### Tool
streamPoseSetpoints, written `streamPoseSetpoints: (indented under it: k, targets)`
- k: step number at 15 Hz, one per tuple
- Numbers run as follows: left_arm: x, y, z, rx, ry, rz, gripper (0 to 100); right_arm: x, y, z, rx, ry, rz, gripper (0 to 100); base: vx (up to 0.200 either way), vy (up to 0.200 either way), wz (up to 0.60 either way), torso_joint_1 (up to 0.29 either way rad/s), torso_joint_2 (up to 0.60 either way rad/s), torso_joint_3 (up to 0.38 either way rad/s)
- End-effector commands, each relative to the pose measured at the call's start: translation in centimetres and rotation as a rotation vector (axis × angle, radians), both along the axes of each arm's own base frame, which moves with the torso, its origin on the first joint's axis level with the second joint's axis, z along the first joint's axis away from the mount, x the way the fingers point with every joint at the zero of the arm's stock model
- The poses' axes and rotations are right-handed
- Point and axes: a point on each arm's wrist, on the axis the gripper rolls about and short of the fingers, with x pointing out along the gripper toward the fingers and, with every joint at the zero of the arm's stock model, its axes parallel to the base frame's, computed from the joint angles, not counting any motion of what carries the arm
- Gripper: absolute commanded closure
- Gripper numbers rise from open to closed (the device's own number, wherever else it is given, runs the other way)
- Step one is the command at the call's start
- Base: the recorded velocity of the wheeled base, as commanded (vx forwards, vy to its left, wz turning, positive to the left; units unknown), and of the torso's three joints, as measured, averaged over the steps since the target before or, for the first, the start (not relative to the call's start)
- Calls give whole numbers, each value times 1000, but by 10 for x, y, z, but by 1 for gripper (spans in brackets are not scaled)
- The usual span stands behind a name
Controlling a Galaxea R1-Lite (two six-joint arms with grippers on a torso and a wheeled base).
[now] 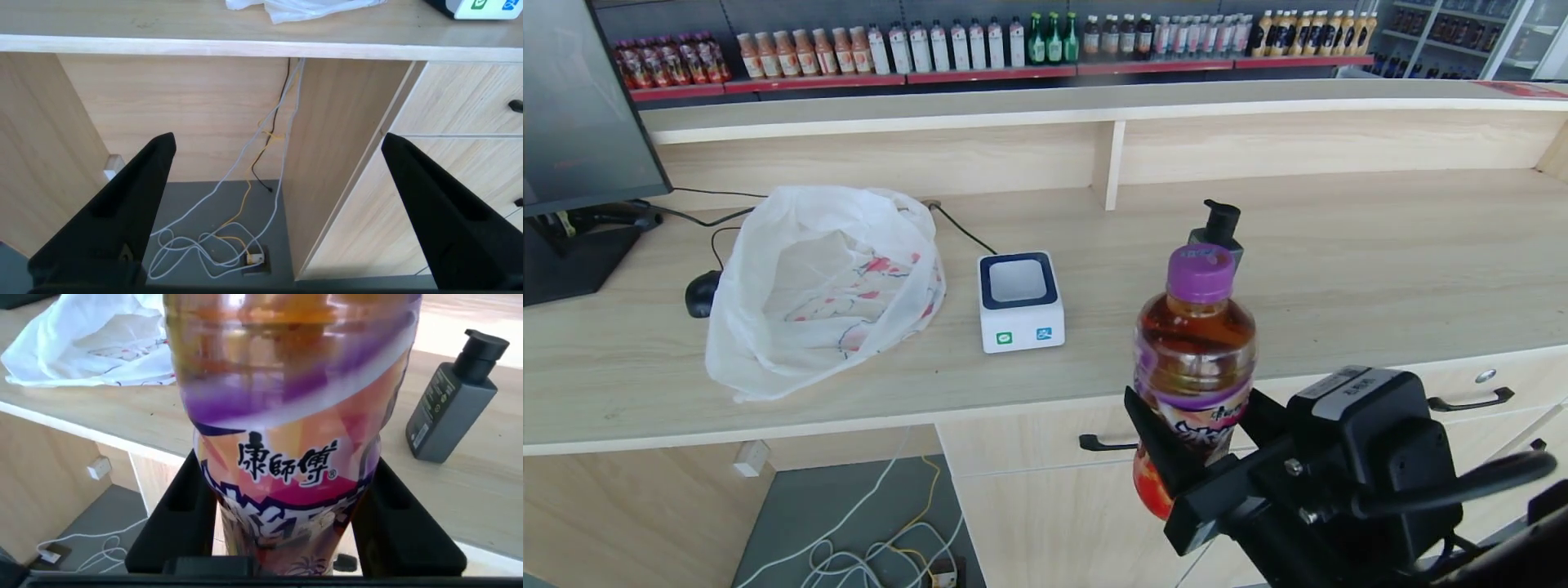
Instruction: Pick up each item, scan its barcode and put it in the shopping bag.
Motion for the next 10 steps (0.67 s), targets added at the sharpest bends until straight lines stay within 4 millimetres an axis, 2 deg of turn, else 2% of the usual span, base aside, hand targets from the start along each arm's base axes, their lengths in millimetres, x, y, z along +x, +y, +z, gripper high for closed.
streamPoseSetpoints:
  k: [1,6,10]
  targets:
    - [0,0,0,0,-1,1,0,-7,3,0,-2,-2,29,100,0,0,0,0,0,0]
    - [0,0,0,0,-1,1,0,-34,12,-4,-63,-17,136,100,0,0,0,0,0,0]
    - [0,0,0,0,-1,1,0,-36,16,-13,-163,-41,139,100,0,0,0,0,0,0]
